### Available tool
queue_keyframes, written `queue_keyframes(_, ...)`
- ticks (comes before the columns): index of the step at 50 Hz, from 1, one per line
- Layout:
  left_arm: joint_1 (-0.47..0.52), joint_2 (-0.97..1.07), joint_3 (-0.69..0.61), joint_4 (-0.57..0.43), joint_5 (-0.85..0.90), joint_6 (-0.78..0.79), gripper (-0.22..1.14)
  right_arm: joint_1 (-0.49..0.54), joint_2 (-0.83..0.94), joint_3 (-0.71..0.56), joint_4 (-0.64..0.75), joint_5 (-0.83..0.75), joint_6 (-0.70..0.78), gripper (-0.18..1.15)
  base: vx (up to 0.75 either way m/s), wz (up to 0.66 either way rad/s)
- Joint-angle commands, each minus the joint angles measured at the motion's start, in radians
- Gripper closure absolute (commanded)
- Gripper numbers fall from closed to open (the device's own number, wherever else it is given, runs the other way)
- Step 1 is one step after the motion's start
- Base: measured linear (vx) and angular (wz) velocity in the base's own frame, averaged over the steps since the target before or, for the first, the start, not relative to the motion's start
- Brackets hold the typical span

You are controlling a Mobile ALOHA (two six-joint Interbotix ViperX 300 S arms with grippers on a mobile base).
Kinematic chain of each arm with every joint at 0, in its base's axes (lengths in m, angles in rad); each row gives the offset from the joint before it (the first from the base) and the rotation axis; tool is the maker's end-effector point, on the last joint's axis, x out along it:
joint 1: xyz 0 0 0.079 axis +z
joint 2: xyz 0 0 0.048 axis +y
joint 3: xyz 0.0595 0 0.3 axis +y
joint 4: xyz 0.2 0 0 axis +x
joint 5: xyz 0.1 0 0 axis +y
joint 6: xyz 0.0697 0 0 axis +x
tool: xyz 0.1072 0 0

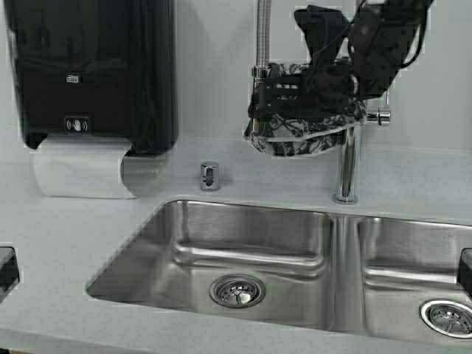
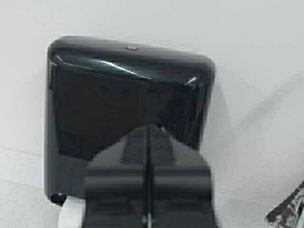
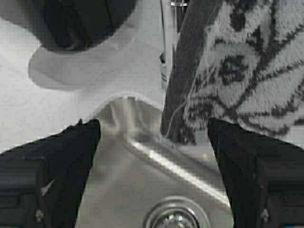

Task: Get the cloth and wipe up the spill under the wine glass

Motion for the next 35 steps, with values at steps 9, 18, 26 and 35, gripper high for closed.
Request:
queue_keyframes(9,0.002,0.008,-0.009,-0.002,0.002,0.006,0.89,-0.034,0.049,-0.089,0.032,-0.011,-0.002,-0.03,0.01,0.0)
queue_keyframes(18,0.002,0.008,-0.008,-0.002,0.003,0.012,0.89,-0.041,0.061,-0.117,0.031,-0.009,-0.003,-0.01,0.0,0.0)
queue_keyframes(26,0.002,0.008,-0.006,-0.002,0.008,0.014,0.89,-0.043,0.089,-0.141,0.031,-0.006,-0.008,0.27,0.0,0.0)
queue_keyframes(35,0.002,0.008,-0.006,-0.002,0.009,0.018,0.89,-0.043,0.094,-0.138,0.031,-0.006,-0.008,0.82,0.0,0.0)
